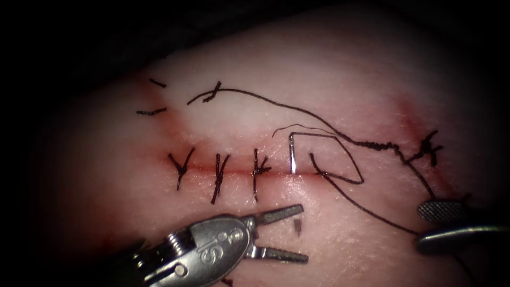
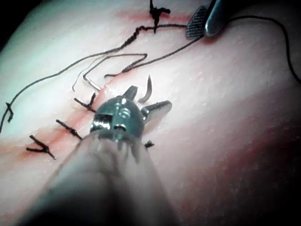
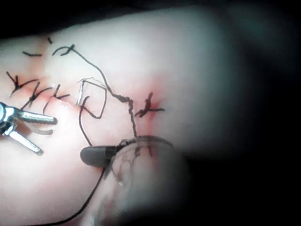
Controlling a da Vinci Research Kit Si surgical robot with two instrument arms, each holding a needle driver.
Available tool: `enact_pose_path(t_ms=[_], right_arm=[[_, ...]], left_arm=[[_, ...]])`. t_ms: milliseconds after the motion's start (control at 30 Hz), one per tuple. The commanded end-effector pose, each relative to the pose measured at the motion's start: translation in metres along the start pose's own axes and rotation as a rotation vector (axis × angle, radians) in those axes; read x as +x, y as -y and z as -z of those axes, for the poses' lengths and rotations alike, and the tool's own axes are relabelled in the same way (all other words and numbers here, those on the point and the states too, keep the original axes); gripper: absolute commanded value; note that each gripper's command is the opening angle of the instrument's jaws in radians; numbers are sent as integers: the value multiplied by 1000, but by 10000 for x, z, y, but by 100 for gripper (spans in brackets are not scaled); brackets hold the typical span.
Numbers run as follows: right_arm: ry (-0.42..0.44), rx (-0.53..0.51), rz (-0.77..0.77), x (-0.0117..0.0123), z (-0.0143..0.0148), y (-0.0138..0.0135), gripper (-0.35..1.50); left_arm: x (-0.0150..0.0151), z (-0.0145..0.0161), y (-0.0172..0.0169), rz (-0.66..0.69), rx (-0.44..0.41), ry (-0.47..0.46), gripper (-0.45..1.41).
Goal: Wound Closure
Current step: Pull needle through skin with left needle holder
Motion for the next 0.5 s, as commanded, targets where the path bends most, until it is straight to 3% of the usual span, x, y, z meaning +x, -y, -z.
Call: enact_pose_path(t_ms=[33,100,200,500], right_arm=[[-4,3,2,8,-14,2,52],[-6,2,8,8,-16,4,46],[-11,4,23,8,-14,6,27],[-86,15,97,32,6,33,17]], left_arm=[[4,-7,9,-4,-10,-10,14],[4,-11,12,22,-31,-21,2],[1,-12,17,117,-73,-32,-45],[0,1,21,483,-216,-41,-45]])
